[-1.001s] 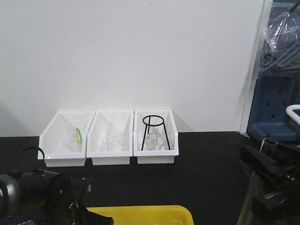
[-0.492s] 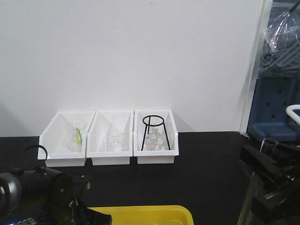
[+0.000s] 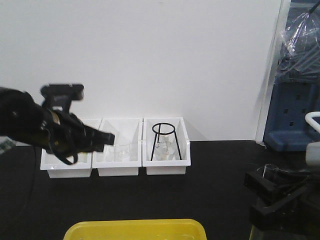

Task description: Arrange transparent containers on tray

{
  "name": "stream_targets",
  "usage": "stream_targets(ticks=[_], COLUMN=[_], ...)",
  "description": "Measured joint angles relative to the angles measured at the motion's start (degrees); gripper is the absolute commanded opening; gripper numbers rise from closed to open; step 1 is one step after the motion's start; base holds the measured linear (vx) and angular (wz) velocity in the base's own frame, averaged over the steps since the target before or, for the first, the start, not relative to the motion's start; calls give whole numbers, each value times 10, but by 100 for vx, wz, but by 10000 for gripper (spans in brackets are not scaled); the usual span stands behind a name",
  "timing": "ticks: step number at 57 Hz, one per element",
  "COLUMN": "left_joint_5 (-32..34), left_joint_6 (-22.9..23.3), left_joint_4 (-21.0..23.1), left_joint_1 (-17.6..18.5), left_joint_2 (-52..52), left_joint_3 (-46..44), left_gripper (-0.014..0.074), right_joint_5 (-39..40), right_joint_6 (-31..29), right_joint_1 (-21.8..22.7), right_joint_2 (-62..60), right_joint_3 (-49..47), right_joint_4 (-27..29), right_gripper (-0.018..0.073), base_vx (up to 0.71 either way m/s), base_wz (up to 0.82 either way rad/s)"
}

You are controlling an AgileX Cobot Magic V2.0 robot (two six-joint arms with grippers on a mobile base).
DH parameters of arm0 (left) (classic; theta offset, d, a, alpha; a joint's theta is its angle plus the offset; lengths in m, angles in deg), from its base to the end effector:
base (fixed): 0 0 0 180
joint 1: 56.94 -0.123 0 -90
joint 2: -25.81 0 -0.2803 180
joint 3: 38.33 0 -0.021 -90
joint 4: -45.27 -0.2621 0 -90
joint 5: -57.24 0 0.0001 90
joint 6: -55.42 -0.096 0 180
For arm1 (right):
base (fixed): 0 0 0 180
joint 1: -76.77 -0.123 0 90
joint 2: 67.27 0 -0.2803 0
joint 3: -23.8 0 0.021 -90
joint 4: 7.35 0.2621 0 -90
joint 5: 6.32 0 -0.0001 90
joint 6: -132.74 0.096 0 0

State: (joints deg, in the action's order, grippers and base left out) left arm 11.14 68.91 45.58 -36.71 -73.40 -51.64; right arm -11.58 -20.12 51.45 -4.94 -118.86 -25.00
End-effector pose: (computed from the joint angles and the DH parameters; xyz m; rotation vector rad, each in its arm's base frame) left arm 0.3527 -0.1304 0.3751 0.1342 2.3196 -0.3062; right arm 0.2041 0.0936 0.3235 -0.2334 1.8309 0.4024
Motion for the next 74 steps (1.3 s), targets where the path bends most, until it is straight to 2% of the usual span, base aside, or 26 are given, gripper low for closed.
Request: stream_targets(ticks=[8,13,19,24,29,37,44,74], left_joint_5=[1,2,0,-7,-17,-26,-30,-31], left_joint_6=[-13,-14,-14,-14,-14,-15,-16,-16], left_joint_4=[0,0,0,0,0,0,0,0], left_joint_1=[0,0,0,0,0,0,0,0], left_joint_2=[63,95,115,121,121,121,121,121], left_joint_3=[-40,-50,-54,-54,-54,-54,-54,-54], left_gripper=[290,246,200,175,162,158,156,145], right_joint_5=[-90,-147,-196,-238,-265,-282,-282,-205], right_joint_6=[9,-17,-92,-185,-265,-324,-335,-339], right_joint_1=[0,0,0,0,0,0,0,0], right_joint_2=[51,87,132,181,230,304,355,510], right_joint_3=[-46,-88,-133,-171,-201,-242,-265,-272], right_joint_4=[40,84,162,259,334,418,445,475], right_gripper=[-11,-11,-11,-11,-11,-11,-11,-11], base_vx=[0,0,0,0,0,0,0,0], base_wz=[0,0,0,0,0,0,0,0])
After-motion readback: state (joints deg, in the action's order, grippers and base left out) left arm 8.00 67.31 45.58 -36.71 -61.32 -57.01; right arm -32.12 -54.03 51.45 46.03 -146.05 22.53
